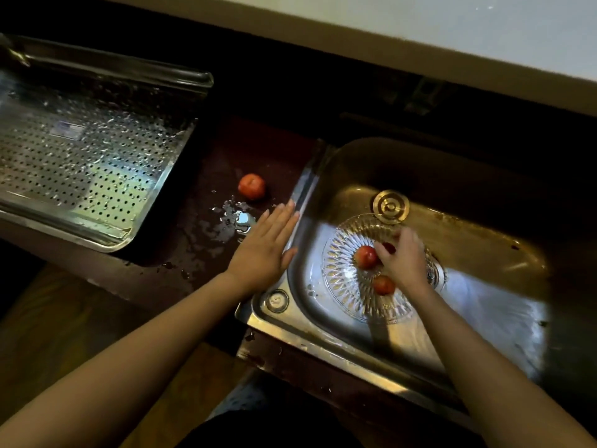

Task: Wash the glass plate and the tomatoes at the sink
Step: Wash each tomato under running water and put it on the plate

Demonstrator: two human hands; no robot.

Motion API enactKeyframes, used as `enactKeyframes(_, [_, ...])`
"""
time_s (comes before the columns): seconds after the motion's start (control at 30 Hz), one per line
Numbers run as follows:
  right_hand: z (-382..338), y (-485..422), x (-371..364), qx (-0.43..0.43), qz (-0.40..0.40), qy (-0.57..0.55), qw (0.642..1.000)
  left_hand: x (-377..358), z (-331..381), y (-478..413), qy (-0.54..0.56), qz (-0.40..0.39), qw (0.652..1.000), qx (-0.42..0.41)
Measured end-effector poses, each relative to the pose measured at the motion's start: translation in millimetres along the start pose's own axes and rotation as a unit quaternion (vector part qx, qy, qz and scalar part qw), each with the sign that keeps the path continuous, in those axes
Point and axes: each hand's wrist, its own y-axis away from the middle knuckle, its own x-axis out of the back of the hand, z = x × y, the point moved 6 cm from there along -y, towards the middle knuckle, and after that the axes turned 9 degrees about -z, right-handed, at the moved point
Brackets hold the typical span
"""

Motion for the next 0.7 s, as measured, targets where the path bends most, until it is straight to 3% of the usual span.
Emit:
enactKeyframes(0.17, [-102.5,-27.3,33.2,0.180,-0.048,-0.015,0.982,6.0,-9.3,6.3,0.070,-0.005,0.998,-0.002])
enactKeyframes(0.23, [-141.4,-28.8,33.9,0.250,-0.083,-0.006,0.965,24.5,-20.1,14.1,0.135,0.061,0.989,0.019])
enactKeyframes(0.3, [-173.9,-27.0,25.3,0.303,-0.118,0.027,0.945,42.4,-40.4,18.8,0.158,0.145,0.973,0.082])
enactKeyframes(0.37, [-199.8,-22.6,10.0,0.335,-0.149,0.060,0.929,50.8,-63.1,16.1,0.174,0.179,0.955,0.162])
enactKeyframes(0.47, [-225.1,-16.8,-16.0,0.363,-0.173,0.101,0.910,47.4,-92.3,2.5,0.240,0.132,0.931,0.242])
enactKeyframes(0.6, [-242.9,-17.3,-43.0,0.375,-0.183,0.140,0.898,45.2,-109.7,-13.1,0.259,0.069,0.941,0.207])
enactKeyframes(0.7, [-249.0,-20.0,-54.7,0.377,-0.180,0.143,0.897,46.1,-114.1,-15.6,0.279,0.066,0.937,0.198])
